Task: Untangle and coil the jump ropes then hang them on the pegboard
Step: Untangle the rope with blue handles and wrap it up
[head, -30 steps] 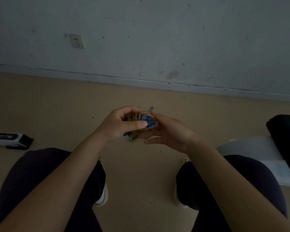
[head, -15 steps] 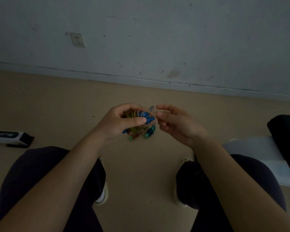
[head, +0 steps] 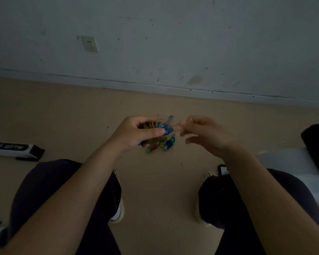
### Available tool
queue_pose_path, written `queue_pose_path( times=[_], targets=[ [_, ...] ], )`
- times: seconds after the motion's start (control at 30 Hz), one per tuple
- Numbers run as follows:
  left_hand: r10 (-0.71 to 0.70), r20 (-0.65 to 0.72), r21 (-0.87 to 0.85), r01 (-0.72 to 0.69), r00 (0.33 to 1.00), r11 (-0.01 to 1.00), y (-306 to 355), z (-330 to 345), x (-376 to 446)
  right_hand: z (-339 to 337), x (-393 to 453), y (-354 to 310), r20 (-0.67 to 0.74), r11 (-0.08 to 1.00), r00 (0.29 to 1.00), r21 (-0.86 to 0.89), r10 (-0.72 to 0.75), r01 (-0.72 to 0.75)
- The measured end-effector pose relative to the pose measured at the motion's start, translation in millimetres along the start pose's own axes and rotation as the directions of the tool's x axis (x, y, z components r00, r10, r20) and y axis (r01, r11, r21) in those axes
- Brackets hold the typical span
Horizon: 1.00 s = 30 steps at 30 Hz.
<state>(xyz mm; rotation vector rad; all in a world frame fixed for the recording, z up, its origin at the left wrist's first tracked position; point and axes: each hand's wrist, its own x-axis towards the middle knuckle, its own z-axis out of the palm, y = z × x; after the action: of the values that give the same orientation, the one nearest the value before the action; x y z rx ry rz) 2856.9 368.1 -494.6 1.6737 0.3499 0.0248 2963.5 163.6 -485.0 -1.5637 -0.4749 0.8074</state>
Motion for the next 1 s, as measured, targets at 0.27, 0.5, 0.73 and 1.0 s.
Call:
queue_pose_path(
  times=[0.27, 0.5, 0.73, 1.0],
  targets=[
    [-0.026, 0.084, 0.041, 0.023, 0.996, 0.999, -2.4, 2.9, 4.6, 6.2, 10.6, 2.9, -0.063, 0.781, 0.995, 0.624, 0.079, -0.023],
    [-0.072, 0.096, 0.214, 0.05, 0.993, 0.976, -11.6, -2.6, 4.3, -6.9, 15.4, 3.8, -0.481, 0.989, 0.867, -0.006, -0.132, 0.147],
    [-0.101, 0.1, 0.318, 0.064, 0.99, 0.946, -3.4, -1.7, -1.3, -0.1, 7.5, -7.7, -0.54, 0.972, 0.834, 0.11, -0.115, 0.205],
    [-0.007, -0.143, 0.354, 0.058, 0.99, 0.934, 13.8, 2.7, -3.5, 26.9, -2.3, -46.7, -0.356, 0.918, 0.868, -0.32, -0.345, 0.234]
  ],
)
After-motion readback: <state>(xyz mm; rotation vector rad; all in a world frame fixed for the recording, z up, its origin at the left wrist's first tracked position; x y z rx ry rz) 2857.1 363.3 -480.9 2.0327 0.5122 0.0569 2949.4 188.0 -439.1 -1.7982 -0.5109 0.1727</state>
